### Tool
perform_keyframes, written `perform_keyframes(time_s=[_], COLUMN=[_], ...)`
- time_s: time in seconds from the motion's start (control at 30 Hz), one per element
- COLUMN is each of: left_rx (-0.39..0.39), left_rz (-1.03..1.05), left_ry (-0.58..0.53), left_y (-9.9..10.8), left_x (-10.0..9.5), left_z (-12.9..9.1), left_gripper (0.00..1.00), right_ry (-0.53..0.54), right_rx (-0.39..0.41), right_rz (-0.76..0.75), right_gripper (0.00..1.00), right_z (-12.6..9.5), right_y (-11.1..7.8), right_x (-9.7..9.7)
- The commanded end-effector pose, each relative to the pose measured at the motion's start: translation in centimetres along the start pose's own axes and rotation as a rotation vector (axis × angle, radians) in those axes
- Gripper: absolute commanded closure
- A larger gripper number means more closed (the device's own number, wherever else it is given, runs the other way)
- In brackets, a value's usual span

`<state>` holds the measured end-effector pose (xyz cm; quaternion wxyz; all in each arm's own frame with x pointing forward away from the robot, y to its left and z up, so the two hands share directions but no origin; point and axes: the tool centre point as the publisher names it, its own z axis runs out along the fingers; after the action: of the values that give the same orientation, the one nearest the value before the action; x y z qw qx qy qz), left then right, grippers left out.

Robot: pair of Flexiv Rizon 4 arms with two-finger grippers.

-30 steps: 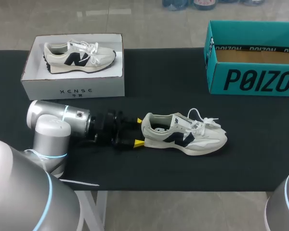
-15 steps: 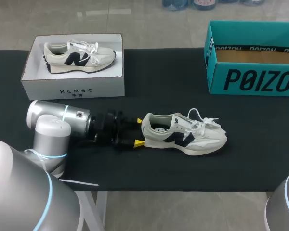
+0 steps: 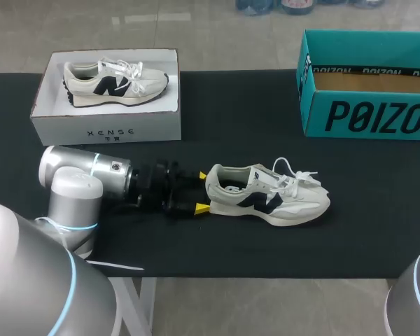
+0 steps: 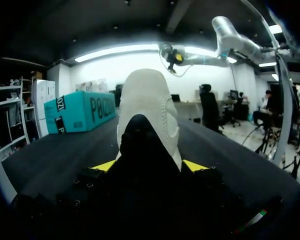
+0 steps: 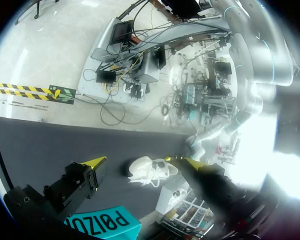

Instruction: Take the shoe out of the shoebox, open the shoe tongue, remove and reinsert the insole, then place the shoe into the shoebox

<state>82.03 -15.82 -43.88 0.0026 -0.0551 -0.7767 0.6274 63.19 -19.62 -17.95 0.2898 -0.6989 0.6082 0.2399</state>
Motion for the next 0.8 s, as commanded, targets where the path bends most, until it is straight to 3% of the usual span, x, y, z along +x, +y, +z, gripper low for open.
perform_keyframes(time_s=[0.03,0.4,0.43,0.47,0.5,0.53,0.8], left_rx=[-0.002,-0.004,-0.011,-0.011,-0.012,-0.020,-0.028], left_rz=[0.001,0.023,0.030,0.030,0.031,0.032,0.038], left_ry=[-0.003,-0.005,-0.001,0.000,0.000,0.005,0.010], left_y=[0.1,-0.3,-0.4,-0.4,-0.5,-0.5,-0.5], left_x=[0.2,0.0,0.0,0.0,-0.1,-0.1,-0.1], left_z=[0.2,0.4,0.5,0.6,0.7,0.8,1.3], left_gripper=[1.00,1.00,0.73,0.58,0.34,0.00,0.00], right_ry=[0.006,0.006,0.006,0.006,0.006,0.006,0.006], right_rx=[0.363,0.363,0.363,0.363,0.363,0.363,0.363], right_rz=[-0.001,-0.001,-0.001,-0.001,-0.001,-0.001,-0.001], right_gripper=[0.00,0.00,0.00,0.00,0.00,0.00,0.00], right_z=[0.1,0.1,0.1,0.1,0.1,0.1,0.1], right_y=[0.8,0.8,0.8,0.8,0.8,0.8,0.8], right_x=[-0.2,-0.2,-0.2,-0.2,-0.2,-0.2,-0.2])
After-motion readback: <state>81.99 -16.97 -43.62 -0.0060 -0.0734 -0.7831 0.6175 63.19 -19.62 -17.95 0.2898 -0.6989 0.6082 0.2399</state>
